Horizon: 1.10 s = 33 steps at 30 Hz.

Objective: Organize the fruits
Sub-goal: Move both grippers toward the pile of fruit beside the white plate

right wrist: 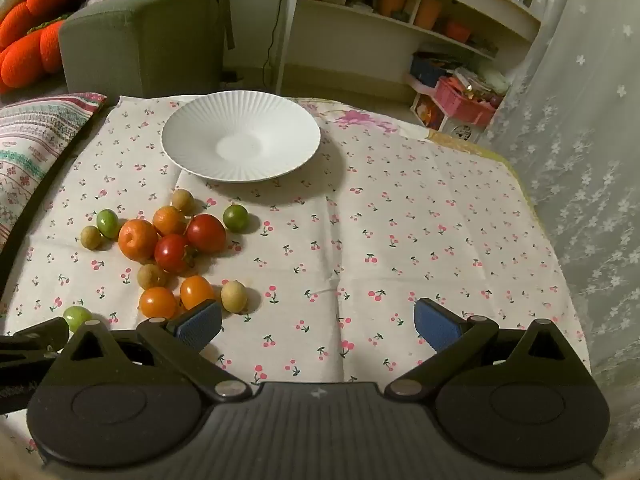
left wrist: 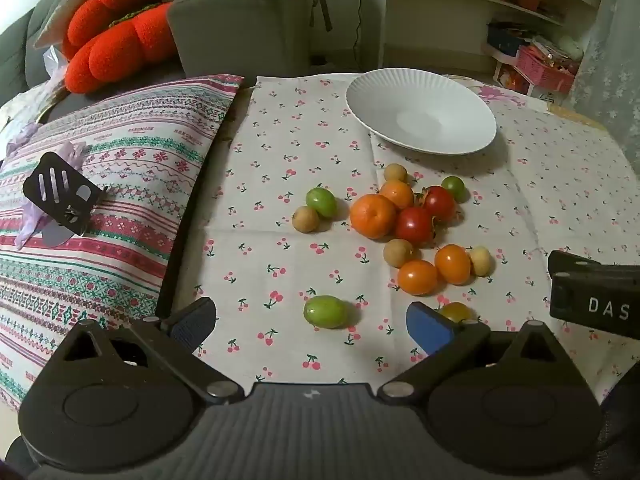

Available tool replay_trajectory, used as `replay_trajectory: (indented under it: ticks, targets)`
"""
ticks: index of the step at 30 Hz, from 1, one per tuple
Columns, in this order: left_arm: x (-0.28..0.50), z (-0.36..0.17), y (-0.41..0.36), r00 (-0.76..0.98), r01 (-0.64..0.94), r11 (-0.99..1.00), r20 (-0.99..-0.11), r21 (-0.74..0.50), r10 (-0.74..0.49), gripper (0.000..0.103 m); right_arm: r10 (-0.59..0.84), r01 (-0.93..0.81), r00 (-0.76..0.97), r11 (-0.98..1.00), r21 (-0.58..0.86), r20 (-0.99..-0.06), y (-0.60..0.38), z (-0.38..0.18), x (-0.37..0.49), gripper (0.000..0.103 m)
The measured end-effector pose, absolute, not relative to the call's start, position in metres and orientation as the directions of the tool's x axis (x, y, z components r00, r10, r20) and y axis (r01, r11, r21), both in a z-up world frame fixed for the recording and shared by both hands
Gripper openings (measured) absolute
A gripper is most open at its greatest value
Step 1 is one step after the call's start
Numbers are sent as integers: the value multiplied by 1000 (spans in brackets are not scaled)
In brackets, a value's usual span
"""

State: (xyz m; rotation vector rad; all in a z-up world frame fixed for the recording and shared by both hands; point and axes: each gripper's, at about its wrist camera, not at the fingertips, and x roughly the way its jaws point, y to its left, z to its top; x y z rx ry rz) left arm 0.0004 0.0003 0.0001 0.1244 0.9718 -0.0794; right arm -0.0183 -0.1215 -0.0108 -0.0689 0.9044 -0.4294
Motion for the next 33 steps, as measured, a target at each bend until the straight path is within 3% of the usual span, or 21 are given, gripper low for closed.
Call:
replay_trajectory:
  ticks: [33]
  targets:
    - [-13,18,-16,570,174,985,-815,1,-100,101,-271,349,649,936,-38,-711,-141,19,-37,103]
